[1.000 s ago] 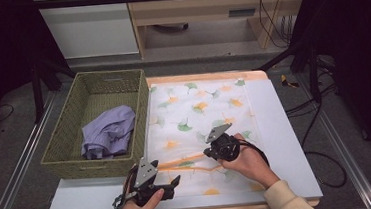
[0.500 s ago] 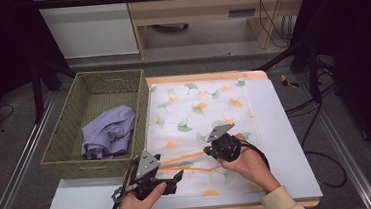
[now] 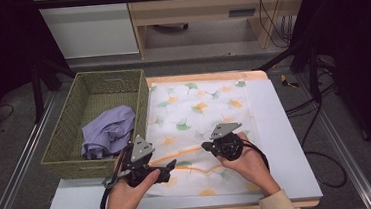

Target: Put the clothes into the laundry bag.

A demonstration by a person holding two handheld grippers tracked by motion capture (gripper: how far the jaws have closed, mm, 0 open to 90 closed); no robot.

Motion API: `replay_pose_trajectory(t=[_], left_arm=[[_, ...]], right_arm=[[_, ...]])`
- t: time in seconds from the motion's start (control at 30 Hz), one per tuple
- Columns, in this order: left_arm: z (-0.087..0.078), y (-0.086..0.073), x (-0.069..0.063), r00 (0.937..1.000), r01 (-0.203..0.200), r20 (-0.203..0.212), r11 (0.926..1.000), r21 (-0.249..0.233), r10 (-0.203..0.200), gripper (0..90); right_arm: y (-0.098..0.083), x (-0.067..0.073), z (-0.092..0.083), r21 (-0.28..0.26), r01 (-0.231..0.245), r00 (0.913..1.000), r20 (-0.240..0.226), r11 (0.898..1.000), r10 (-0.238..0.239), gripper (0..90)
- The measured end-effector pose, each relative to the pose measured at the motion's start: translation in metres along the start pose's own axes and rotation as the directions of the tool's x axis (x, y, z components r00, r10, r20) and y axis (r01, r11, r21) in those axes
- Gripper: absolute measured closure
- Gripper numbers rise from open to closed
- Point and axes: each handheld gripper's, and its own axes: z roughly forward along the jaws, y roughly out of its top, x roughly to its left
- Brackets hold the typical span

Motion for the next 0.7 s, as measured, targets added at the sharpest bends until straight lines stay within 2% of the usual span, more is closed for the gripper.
replay_pose_trajectory(t=[0.33,0.43,0.5,0.57,0.7], left_arm=[[-0.019,0.022,0.03,0.9968,-0.026,-0.074,0.999,0.036,0.029,9.4],[-0.022,0.028,0.04,0.9963,-0.023,-0.082,0.9985,0.049,0.027,9.4],[-0.024,0.03,0.046,0.9965,-0.003,-0.083,0.9989,0.048,0.007,9.4],[-0.027,0.032,0.051,0.9967,0.001,-0.082,0.9987,0.051,0.003,9.4],[-0.032,0.036,0.06,0.9944,-0.004,-0.106,0.9982,0.059,0.01,9.3]], right_arm=[[0.0,-0.002,-0.005,-0.034,-0.009,0.9999,0.006,0.999,0.009,88.5],[0.0,-0.002,-0.005,-0.037,-0.012,0.9999,0.005,0.999,0.012,88.5],[0.0,-0.003,-0.006,-0.042,-0.017,0.9999,0.003,0.999,0.017,88.5],[0.0,-0.003,-0.006,-0.044,-0.017,0.9998,0.004,0.999,0.017,88.5],[-0.001,-0.004,-0.006,-0.047,-0.022,0.9997,0.006,0.999,0.022,88.5]])
